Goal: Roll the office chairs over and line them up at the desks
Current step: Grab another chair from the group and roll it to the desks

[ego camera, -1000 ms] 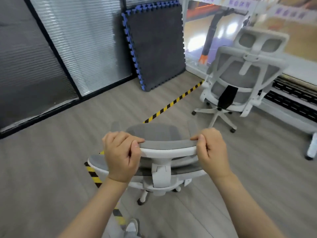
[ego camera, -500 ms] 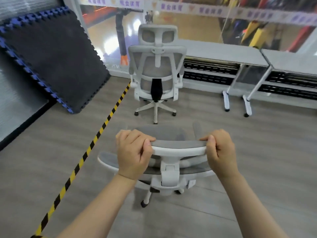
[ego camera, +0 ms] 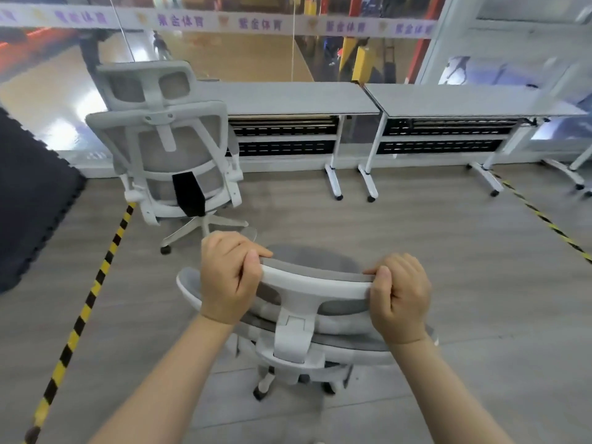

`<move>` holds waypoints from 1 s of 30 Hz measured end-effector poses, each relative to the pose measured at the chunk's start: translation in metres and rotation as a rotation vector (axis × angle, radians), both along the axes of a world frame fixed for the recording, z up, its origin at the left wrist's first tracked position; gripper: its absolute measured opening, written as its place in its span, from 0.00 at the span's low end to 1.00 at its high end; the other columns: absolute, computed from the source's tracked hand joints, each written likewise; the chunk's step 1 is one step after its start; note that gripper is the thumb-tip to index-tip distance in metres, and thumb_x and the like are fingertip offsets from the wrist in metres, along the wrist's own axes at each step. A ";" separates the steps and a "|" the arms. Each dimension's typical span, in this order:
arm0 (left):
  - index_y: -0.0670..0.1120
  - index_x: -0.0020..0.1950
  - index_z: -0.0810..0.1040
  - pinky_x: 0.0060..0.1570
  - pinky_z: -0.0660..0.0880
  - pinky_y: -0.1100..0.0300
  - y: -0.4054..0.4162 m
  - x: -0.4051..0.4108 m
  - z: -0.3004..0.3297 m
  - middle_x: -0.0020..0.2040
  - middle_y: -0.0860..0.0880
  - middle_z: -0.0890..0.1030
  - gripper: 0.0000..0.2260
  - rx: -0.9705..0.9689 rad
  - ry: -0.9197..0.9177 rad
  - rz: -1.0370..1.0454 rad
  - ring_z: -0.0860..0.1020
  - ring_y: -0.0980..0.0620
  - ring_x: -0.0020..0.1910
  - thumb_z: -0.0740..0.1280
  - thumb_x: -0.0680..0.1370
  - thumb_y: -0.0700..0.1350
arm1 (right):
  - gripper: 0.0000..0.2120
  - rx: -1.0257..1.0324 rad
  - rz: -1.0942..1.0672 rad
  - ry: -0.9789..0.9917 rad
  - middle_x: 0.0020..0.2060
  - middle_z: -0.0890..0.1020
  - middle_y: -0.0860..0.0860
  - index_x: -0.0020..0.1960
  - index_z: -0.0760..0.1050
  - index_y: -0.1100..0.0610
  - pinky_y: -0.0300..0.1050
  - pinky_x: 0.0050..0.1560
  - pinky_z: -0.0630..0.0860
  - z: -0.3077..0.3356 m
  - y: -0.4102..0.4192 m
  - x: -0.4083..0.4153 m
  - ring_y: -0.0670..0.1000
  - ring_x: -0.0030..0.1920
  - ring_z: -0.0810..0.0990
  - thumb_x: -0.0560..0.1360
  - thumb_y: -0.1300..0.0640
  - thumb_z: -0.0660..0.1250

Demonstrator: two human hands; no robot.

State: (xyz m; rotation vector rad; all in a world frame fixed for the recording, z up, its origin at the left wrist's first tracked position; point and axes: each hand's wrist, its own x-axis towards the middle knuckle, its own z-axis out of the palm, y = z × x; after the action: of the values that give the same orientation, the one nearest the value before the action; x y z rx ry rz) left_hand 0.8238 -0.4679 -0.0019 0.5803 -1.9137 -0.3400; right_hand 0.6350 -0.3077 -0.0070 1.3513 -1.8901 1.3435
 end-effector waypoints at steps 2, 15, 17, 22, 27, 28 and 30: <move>0.45 0.34 0.82 0.50 0.65 0.57 -0.014 -0.033 0.004 0.34 0.55 0.76 0.19 0.023 -0.006 -0.040 0.71 0.56 0.41 0.54 0.78 0.42 | 0.18 -0.008 -0.031 0.007 0.25 0.71 0.52 0.28 0.70 0.60 0.51 0.29 0.63 0.005 -0.009 -0.027 0.54 0.27 0.66 0.75 0.61 0.54; 0.42 0.34 0.81 0.51 0.68 0.54 -0.100 -0.197 -0.002 0.33 0.46 0.79 0.20 0.081 0.029 -0.105 0.72 0.55 0.43 0.54 0.78 0.40 | 0.17 -0.023 -0.100 0.055 0.24 0.70 0.50 0.27 0.71 0.60 0.47 0.29 0.60 0.014 -0.075 -0.168 0.52 0.26 0.64 0.74 0.60 0.56; 0.42 0.35 0.82 0.52 0.67 0.57 -0.120 -0.213 -0.001 0.35 0.48 0.78 0.20 0.084 0.014 -0.114 0.72 0.59 0.45 0.54 0.78 0.40 | 0.16 -0.038 -0.111 0.074 0.24 0.70 0.50 0.27 0.71 0.60 0.45 0.29 0.59 0.015 -0.096 -0.186 0.52 0.26 0.64 0.73 0.61 0.57; 0.42 0.36 0.82 0.51 0.68 0.51 -0.173 -0.275 0.000 0.38 0.61 0.74 0.20 0.087 -0.002 -0.187 0.72 0.66 0.46 0.54 0.79 0.41 | 0.17 -0.037 -0.169 0.056 0.24 0.69 0.50 0.27 0.69 0.59 0.48 0.29 0.60 0.009 -0.146 -0.240 0.53 0.26 0.63 0.73 0.61 0.56; 0.43 0.38 0.82 0.52 0.67 0.54 -0.246 -0.336 0.001 0.37 0.56 0.75 0.19 0.101 -0.026 -0.232 0.72 0.64 0.46 0.55 0.80 0.42 | 0.17 -0.019 -0.234 0.042 0.26 0.69 0.50 0.28 0.69 0.59 0.48 0.30 0.61 0.009 -0.214 -0.296 0.53 0.27 0.64 0.74 0.60 0.55; 0.44 0.38 0.82 0.53 0.66 0.55 -0.262 -0.347 0.002 0.37 0.55 0.76 0.19 0.105 -0.055 -0.239 0.72 0.64 0.47 0.55 0.80 0.42 | 0.16 -0.008 -0.244 0.035 0.26 0.69 0.50 0.28 0.69 0.59 0.48 0.31 0.61 0.009 -0.229 -0.308 0.53 0.28 0.64 0.74 0.60 0.54; 0.46 0.41 0.82 0.55 0.65 0.58 -0.294 -0.370 0.007 0.38 0.55 0.76 0.18 0.110 -0.114 -0.272 0.72 0.63 0.48 0.54 0.81 0.44 | 0.16 0.016 -0.261 0.018 0.28 0.68 0.48 0.29 0.69 0.58 0.47 0.33 0.61 0.010 -0.259 -0.332 0.52 0.29 0.64 0.75 0.60 0.54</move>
State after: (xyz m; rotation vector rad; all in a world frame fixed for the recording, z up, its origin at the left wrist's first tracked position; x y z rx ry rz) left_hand 0.4540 -0.7623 0.0047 0.4176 -2.0987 -0.6003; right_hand 0.3030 -0.5666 0.0027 1.0750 -1.9881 1.1843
